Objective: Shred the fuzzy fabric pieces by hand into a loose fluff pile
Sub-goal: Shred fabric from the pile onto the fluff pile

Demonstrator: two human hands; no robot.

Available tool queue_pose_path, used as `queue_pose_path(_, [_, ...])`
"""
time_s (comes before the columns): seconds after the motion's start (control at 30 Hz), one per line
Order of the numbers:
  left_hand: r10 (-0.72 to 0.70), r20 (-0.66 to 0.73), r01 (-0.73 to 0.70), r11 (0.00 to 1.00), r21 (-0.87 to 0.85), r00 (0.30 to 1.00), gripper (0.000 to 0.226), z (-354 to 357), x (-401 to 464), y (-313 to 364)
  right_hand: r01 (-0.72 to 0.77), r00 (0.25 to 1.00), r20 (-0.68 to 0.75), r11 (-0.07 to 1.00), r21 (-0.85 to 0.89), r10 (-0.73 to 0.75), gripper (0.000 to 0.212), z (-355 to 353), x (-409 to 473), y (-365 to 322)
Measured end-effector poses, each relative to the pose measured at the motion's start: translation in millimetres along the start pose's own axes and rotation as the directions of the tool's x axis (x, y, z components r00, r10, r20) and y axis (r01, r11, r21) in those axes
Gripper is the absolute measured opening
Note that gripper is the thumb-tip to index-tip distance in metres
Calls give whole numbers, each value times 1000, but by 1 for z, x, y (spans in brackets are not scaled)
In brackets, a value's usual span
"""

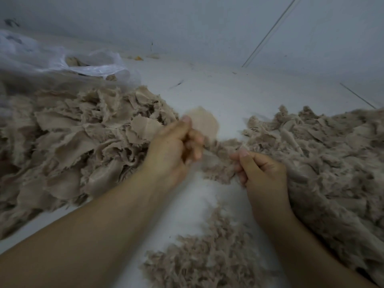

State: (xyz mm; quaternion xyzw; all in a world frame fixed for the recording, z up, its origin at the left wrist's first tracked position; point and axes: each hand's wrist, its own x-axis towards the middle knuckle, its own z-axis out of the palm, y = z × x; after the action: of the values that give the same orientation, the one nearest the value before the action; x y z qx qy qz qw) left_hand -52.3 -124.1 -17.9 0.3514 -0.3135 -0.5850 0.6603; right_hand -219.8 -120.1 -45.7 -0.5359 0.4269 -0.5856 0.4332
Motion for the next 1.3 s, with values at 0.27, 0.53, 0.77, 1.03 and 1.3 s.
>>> queue_pose_path(0.27, [90, 239, -254, 271, 928, 967, 13, 2, -3, -28, -63, 998, -7, 995, -77, 62, 27, 1, -1, 0])
queue_pose_path(0.53, [219, 313, -368, 299, 880, 924, 12, 4, -8, -35, -111, 992, 21, 932, -345, 126, 32, 4, 2, 6])
queue_pose_path(0.77, [222, 278, -351, 702, 620, 934, 14, 7, -16, -32, -191, 981, -32, 926, -326, 191, 35, 3, 7, 8])
queue_pose_path(1.03, [243, 186, -300, 863, 406, 952, 18, 8, -17, -28, -173, 985, -60, 906, -386, 162, 30, -1, 12, 18])
queue_pose_path(1.3, [299, 61, -304, 911, 279, 952, 23, 6, -12, -19, -149, 987, -128, 878, -455, 101, 23, -3, 13, 20])
